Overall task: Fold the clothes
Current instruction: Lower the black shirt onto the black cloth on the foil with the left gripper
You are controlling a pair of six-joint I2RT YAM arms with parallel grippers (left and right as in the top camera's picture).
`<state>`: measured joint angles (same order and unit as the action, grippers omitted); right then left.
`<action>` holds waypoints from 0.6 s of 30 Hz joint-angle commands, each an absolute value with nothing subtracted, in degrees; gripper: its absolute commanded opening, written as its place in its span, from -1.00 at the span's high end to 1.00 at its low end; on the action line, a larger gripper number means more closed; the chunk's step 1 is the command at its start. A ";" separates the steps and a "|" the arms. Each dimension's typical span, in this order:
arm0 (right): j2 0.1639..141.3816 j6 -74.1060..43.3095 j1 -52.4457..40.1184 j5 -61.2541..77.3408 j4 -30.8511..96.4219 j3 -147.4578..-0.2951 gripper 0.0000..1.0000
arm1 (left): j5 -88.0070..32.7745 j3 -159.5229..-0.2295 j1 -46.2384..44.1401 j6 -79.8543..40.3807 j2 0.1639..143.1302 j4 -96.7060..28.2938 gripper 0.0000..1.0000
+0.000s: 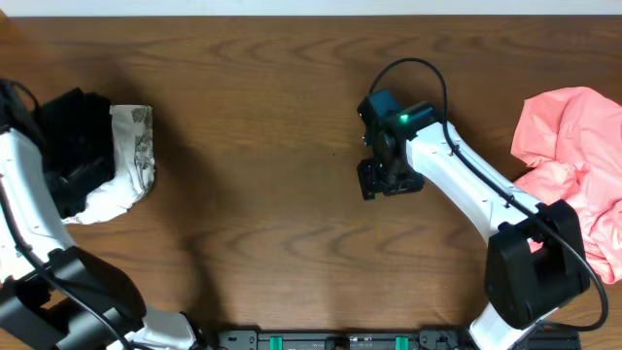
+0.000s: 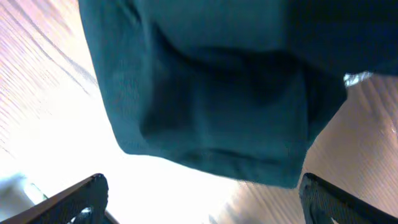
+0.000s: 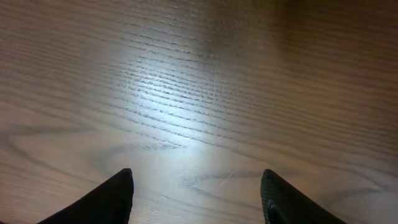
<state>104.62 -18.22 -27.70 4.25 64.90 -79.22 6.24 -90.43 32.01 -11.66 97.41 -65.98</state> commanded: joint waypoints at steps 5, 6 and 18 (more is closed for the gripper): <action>104.55 -17.06 -27.27 3.86 64.95 -79.37 -0.28 | 10.13 -89.58 30.22 -21.56 98.10 -68.38 -0.96; 104.55 -17.06 -27.29 3.64 64.93 -79.37 -0.27 | 8.82 -89.06 30.33 -22.94 98.10 -68.66 -0.96; 104.55 -17.06 -27.27 3.25 64.79 -79.37 -0.30 | 3.36 -79.44 30.83 -38.48 98.04 -65.52 -0.96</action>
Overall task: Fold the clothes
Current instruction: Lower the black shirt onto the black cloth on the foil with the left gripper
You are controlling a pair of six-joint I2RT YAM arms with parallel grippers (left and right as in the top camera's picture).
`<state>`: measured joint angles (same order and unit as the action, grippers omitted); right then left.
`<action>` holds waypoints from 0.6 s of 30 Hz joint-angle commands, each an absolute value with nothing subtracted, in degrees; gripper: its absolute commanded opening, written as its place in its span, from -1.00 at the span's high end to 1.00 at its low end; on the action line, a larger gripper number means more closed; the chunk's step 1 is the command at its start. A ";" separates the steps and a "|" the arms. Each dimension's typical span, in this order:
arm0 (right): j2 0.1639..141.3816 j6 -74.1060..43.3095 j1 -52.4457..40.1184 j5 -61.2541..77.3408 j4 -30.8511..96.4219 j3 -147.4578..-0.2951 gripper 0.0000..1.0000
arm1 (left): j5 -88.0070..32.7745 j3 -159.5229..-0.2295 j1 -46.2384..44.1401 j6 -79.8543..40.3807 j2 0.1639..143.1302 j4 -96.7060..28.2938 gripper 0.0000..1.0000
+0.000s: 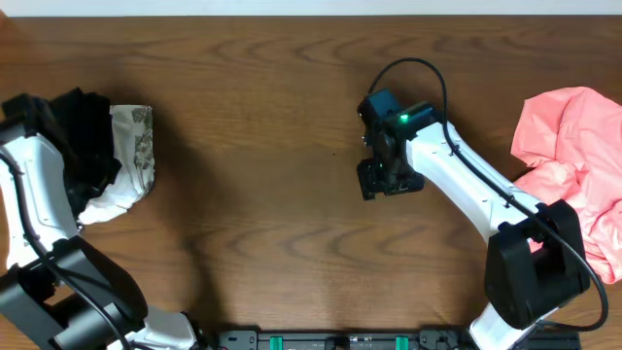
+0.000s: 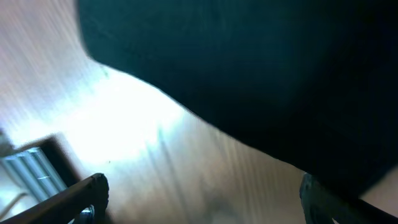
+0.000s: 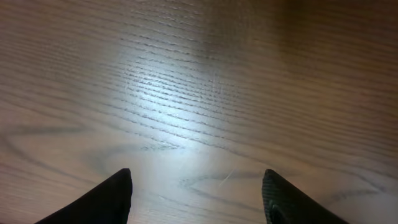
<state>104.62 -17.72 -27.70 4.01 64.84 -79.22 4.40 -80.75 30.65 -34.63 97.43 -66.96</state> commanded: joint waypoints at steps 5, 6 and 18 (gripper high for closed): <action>104.57 -17.08 -27.27 3.25 64.53 -79.37 -0.31 | 1.17 -79.18 30.83 -35.07 97.60 -59.46 -0.96; 104.57 -17.08 -27.27 3.25 64.47 -79.37 -0.31 | 0.69 -79.18 30.83 -34.33 97.34 -58.65 -0.96; 104.57 -17.08 -27.27 3.22 63.81 -79.37 -0.35 | -4.69 -79.18 30.83 -29.80 88.75 -59.88 -0.96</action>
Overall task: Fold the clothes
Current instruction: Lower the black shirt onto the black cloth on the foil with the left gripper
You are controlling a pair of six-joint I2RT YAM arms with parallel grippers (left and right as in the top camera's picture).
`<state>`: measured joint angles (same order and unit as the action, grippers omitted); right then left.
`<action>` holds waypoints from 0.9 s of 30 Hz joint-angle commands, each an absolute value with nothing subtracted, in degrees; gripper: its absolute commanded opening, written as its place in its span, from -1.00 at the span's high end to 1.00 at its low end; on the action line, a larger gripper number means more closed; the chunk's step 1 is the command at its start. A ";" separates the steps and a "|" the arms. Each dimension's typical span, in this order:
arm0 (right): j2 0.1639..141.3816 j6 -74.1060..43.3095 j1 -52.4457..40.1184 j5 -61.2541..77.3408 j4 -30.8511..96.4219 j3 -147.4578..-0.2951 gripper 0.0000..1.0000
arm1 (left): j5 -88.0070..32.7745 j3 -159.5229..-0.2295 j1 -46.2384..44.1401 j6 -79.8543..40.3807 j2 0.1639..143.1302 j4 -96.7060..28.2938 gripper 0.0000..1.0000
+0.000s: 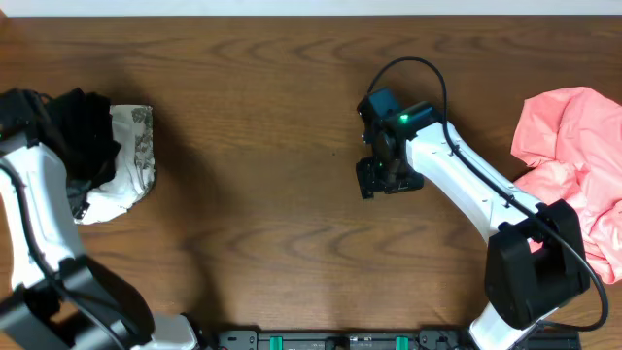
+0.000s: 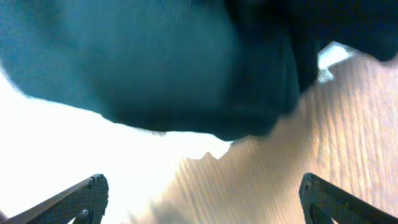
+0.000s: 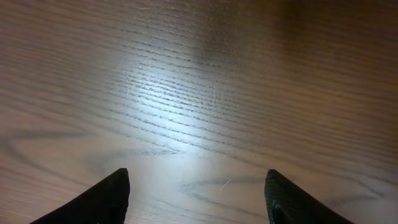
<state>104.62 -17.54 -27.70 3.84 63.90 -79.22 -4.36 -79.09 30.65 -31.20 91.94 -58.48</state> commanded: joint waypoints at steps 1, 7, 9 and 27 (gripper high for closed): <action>104.57 -17.08 -27.27 3.25 63.81 -79.37 -0.35 | -3.90 -79.18 30.83 -29.87 88.03 -60.80 -0.96; 104.57 -17.06 -27.27 3.25 63.83 -79.37 -0.36 | 6.35 -78.89 30.83 -41.01 84.01 -66.41 -0.96; 104.57 -17.06 -27.27 3.22 63.86 -79.37 -0.36 | 6.11 -77.60 30.83 -44.38 82.00 -65.49 -0.96; 104.57 -15.59 -27.09 3.25 64.36 -79.37 -0.37 | -11.33 -46.72 37.89 -50.09 74.56 -19.31 -0.96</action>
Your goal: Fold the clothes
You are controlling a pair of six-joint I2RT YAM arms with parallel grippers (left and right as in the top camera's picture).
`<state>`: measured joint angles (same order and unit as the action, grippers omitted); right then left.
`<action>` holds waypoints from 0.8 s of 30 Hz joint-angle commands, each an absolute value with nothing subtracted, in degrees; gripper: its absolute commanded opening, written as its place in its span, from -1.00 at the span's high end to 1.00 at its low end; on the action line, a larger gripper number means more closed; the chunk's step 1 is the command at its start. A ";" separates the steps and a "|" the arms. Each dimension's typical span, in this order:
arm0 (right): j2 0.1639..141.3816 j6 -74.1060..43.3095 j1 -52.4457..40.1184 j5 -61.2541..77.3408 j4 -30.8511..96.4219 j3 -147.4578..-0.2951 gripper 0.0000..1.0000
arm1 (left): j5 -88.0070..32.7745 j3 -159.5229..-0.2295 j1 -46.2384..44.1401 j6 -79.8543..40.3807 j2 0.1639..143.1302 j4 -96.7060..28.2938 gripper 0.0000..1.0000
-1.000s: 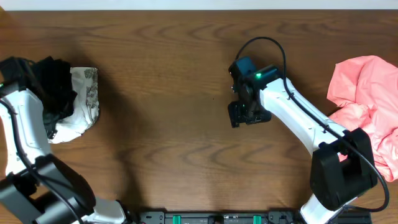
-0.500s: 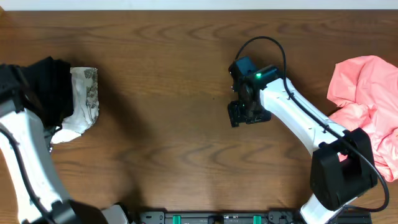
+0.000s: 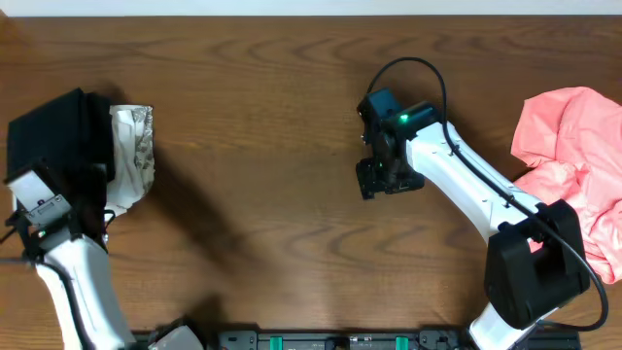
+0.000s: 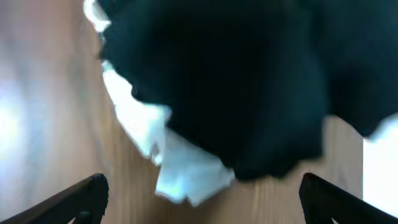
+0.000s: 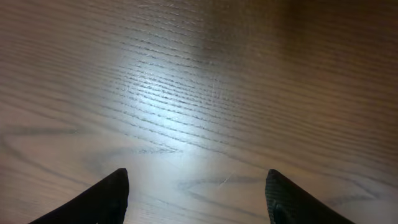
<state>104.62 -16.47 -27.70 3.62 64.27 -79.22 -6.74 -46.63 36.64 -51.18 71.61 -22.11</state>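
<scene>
A folded black garment (image 3: 58,136) lies at the table's far left, on top of a white patterned garment (image 3: 133,160). The left wrist view, blurred, shows the black garment (image 4: 236,81) over the white garment (image 4: 168,165). My left gripper (image 4: 202,182) is open just short of this stack, holding nothing. A crumpled pink pile of clothes (image 3: 573,165) lies at the right edge. My right gripper (image 3: 389,182) hovers open over bare wood at mid table, its fingertips (image 5: 99,196) wide apart.
The wooden table (image 3: 262,224) is bare between the left stack and the pink pile. The right arm (image 3: 476,194) reaches from the front right corner toward the middle. A mount rail (image 3: 340,340) runs along the front edge.
My left arm has drawn back toward the front edge, off the black garment, which now shows in full. The right arm and the pink pile have not moved.
My left gripper was open and close over the black garment on the left stack at all three earlier moments, shifting a little each time. Now it stands back from the stack, empty. The right gripper stayed open over bare wood throughout.
</scene>
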 commanded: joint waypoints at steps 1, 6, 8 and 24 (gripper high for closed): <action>104.57 -15.59 -27.09 3.25 64.31 -79.37 -0.37 | -11.66 -46.72 38.09 -50.00 75.96 -18.17 -0.96; 104.57 -15.62 -26.89 3.25 64.31 -79.37 -0.37 | -15.07 -46.72 38.50 -48.14 81.03 -13.34 -0.96; 104.57 -15.64 -26.89 3.25 64.27 -79.37 -0.37 | -16.08 -46.72 38.50 -48.07 81.65 -12.47 -0.97; 104.57 -15.62 -26.79 3.25 64.27 -79.37 -0.36 | -20.34 -46.83 38.50 -47.79 67.46 -18.68 -0.88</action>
